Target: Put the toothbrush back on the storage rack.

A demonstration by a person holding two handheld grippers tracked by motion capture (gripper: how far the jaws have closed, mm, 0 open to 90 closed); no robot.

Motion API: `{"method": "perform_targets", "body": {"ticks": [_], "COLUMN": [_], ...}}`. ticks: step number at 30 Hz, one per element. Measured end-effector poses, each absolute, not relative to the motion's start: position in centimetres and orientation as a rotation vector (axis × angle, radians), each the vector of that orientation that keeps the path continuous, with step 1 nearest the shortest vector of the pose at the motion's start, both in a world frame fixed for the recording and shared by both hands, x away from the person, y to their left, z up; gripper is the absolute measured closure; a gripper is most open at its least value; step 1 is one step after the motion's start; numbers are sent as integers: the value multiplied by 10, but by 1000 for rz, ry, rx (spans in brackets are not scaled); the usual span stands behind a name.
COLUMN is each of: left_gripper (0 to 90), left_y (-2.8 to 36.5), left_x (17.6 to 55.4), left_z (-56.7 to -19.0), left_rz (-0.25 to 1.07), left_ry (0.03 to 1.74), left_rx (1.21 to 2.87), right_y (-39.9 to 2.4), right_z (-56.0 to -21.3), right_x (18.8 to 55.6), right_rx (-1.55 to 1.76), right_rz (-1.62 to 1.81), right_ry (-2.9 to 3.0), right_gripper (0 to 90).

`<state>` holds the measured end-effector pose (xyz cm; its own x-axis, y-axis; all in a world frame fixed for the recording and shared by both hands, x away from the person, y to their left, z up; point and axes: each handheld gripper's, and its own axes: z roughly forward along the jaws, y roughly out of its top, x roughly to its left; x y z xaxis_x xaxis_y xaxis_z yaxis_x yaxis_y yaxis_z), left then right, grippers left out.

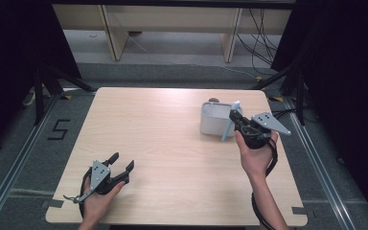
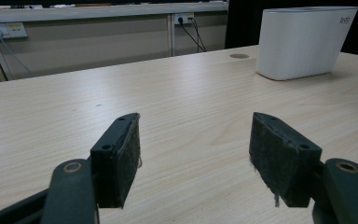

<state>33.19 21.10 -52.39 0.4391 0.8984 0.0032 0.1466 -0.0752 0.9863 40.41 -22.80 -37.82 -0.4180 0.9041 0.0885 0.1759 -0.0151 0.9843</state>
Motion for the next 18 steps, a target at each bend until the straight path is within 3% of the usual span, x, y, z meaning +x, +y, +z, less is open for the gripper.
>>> {"method": "perform_targets", "body": {"ticks": [18], "left_gripper": [334], "left_y": [211], "left_x": [332], "left_z": [-524], "left_rz": [808], "left_ry": [962], "left_rx": [1530], "right_y": [-233], "right_z": [-368], "right_x": [414], "right_rx": [1137], "right_rz": [1475], "right_ry": [1618], "right_gripper": [862]}}
